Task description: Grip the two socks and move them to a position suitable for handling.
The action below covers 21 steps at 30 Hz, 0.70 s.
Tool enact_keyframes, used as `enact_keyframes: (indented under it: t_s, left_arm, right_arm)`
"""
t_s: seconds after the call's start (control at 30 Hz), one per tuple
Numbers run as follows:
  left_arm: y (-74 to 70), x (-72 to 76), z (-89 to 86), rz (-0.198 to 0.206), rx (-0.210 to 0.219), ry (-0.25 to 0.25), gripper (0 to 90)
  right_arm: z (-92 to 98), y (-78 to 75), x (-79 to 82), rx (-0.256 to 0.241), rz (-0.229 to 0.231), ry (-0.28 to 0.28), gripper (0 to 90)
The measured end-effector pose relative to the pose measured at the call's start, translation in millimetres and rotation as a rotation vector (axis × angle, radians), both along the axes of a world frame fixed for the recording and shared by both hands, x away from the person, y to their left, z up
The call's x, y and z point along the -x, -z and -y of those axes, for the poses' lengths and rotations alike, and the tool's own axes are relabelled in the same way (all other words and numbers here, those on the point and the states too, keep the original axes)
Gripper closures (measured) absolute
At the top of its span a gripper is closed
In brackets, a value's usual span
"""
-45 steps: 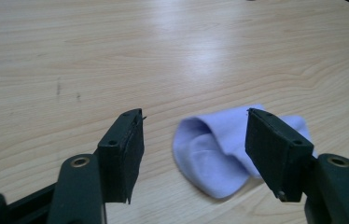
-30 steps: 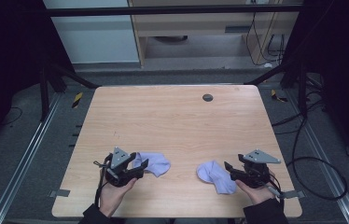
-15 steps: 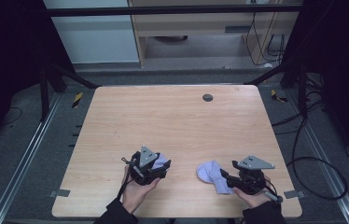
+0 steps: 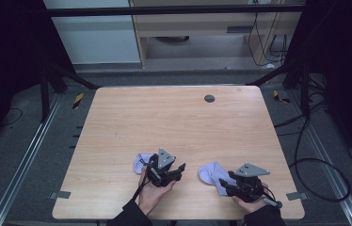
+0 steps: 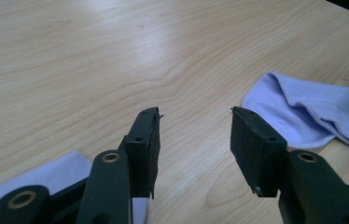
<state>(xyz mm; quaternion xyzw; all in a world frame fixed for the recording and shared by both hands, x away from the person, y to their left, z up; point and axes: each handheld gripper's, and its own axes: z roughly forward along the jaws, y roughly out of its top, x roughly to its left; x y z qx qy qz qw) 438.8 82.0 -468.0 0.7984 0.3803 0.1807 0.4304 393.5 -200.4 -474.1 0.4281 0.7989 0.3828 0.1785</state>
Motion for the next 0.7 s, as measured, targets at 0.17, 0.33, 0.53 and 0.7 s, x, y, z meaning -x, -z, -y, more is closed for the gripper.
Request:
enact_keyframes:
  t_s: [0.17,0.33,0.53,0.7]
  left_arm:
    - [5.0,-1.5,10.2,-0.012,-0.009,0.017,52.4]
    - [8.8,-1.9,19.4,-0.019,-0.017,0.029,53.3]
    - [11.7,-1.9,31.8,-0.034,-0.017,0.052,54.1]
    - [14.9,-1.7,38.8,-0.049,-0.022,0.063,54.3]
  right_arm:
    - [-1.3,3.8,1.3,0.007,-0.017,-0.009,55.6]
    - [-3.0,8.6,3.1,0.019,-0.042,-0.028,58.1]
    - [-4.3,11.5,4.3,0.028,-0.054,-0.050,59.9]
    - [-5.7,13.7,5.8,0.034,-0.069,-0.060,60.1]
